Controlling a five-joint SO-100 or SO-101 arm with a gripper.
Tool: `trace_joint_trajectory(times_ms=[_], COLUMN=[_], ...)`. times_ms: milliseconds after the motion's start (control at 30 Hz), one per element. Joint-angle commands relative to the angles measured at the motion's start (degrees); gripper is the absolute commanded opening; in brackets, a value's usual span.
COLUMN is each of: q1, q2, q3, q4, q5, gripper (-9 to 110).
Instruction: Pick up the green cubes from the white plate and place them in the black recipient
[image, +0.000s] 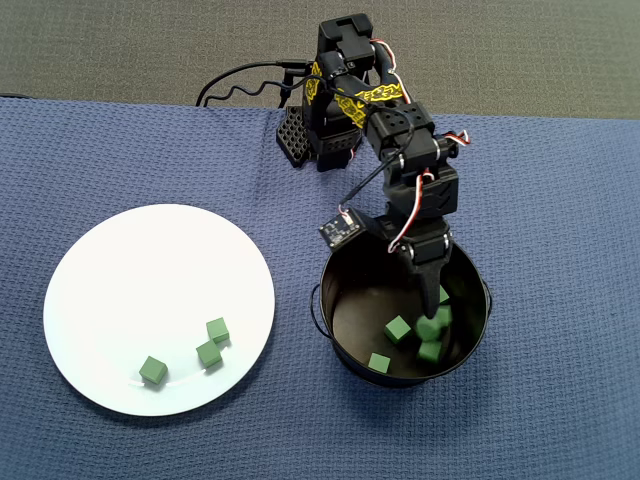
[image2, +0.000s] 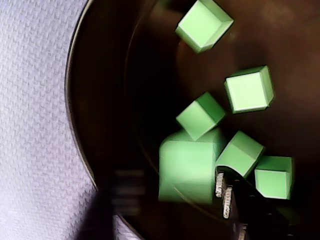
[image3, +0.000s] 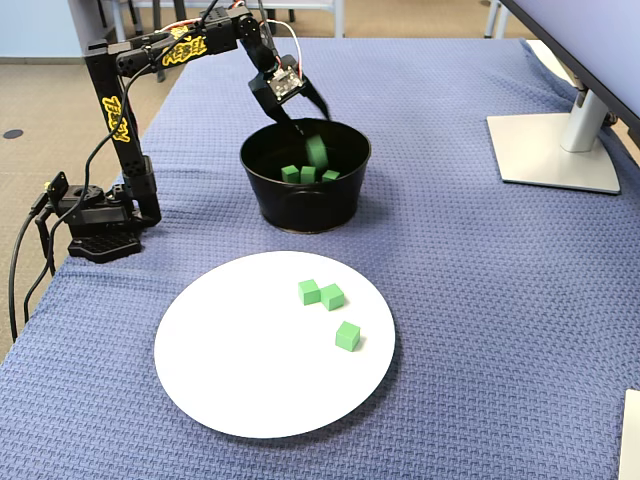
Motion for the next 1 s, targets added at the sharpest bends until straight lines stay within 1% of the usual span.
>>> trace_joint_trajectory(times_ms=[0,33,133,167,267,400,500,567,667,733,833,967], q1=[6.6,9.7,19.8,23.2,34.3,42.7,45.6,46.8,48.0,49.0,50.3,49.9], q2=[4.0,4.0,2.8,3.5,3.8,-2.3,-5.8,-9.1,-15.4,-20.3,-25.8,-32.2], q3=[-1.7,-3.3,-8.3,-7.4,-3.3,-3.4,-4.5,-6.2,-11.5,-16.8,-22.0,-29.6], q4=[-0.7,1.8,11.2,11.7,6.9,6.2,5.8,7.9,12.0,14.9,14.0,18.6], q5=[-4.0,-6.0,-14.2,-17.2,-24.4,-35.9,-40.6,-45.2,-49.1,-48.4,-46.1,-48.6], gripper=[25,25,20,20,20,23,22,23,23,23,23,24])
